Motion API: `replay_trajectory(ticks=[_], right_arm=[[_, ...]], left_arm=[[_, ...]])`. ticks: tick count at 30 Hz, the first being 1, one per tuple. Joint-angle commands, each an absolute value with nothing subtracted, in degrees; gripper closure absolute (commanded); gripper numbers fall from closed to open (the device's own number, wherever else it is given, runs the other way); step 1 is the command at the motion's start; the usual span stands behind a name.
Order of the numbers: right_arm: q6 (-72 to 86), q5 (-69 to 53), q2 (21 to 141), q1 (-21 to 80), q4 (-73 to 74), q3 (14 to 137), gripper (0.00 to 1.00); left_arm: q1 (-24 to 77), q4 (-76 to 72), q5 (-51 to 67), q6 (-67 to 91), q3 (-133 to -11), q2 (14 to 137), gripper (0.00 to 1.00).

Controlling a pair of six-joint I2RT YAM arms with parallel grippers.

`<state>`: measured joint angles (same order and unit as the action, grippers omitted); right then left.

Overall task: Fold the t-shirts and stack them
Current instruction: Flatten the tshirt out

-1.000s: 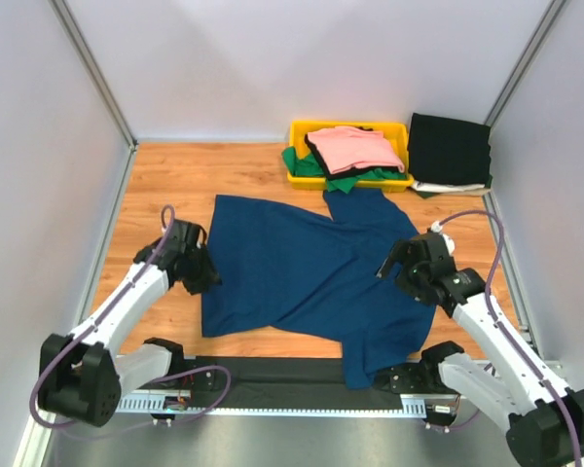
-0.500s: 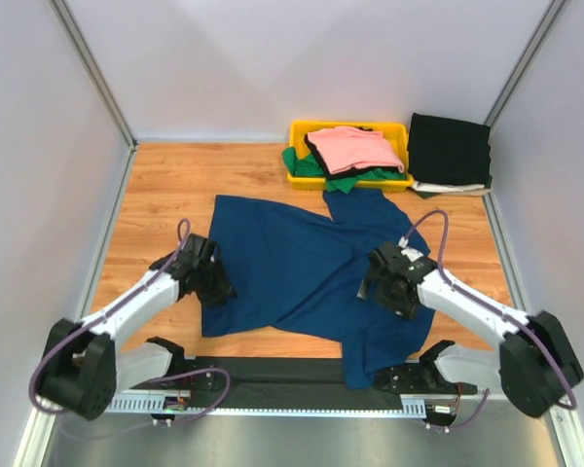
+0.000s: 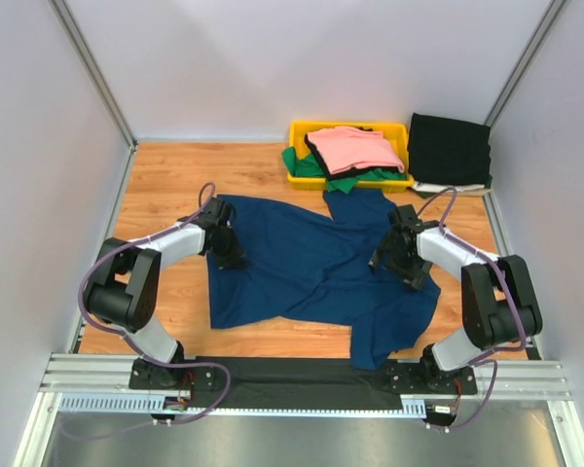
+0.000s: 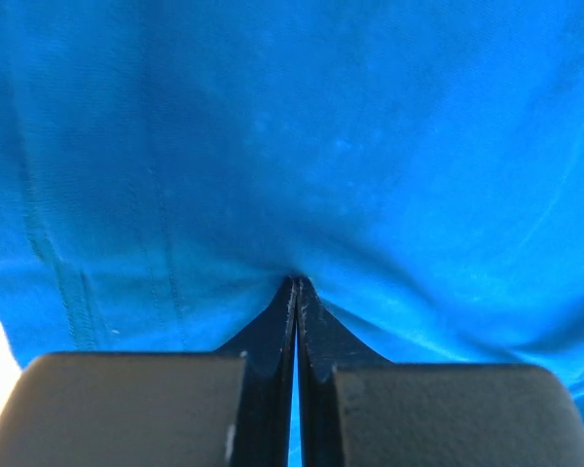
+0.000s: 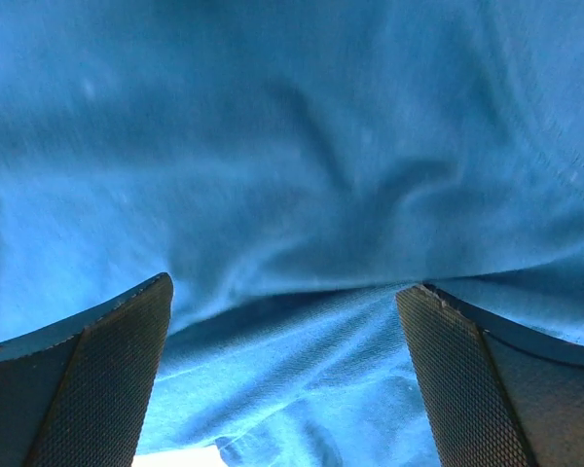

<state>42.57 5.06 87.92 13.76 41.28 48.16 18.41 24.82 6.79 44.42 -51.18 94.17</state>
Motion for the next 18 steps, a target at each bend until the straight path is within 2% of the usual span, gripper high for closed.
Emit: replay_trajectory(ticks=[1,7,11,12,13,14,15,18], right_arm=[[37.1,5.3,93.2,10.5,34.8,51.6,0.03],[33.0,6.9,101.8,9.3,37.3,62.0,0.06],[31.6,7.5,103.4,9.3,39.3,66.4,0.05],[31.3,6.9,103.3,9.2,40.0,67.0,0.05],[30.4,6.6,102.8,9.3,40.9,67.2,0.05],[30.1,6.8,101.2,9.3,41.3,67.5,0.04],[29.5,7.0,99.9,9.3,41.7,67.5,0.02],[27.5,7.5,93.4,9.3,43.8,67.1,0.00]], left_arm=[[15.4,26.0,1.8,40.4,-51.6,92.5,1.00],[0.4,28.5,4.0,40.1,-54.5,90.3,1.00],[-3.3,27.9,8.4,39.4,-56.9,92.3,1.00],[-3.3,28.1,9.9,38.5,-58.2,93.2,0.96],[-3.3,28.6,12.0,38.5,-58.3,92.9,0.86],[-2.5,28.7,12.1,38.5,-57.8,92.1,0.79],[-1.9,29.1,11.5,37.7,-56.9,89.2,0.68],[1.6,33.6,6.9,36.6,-54.9,80.3,0.56]])
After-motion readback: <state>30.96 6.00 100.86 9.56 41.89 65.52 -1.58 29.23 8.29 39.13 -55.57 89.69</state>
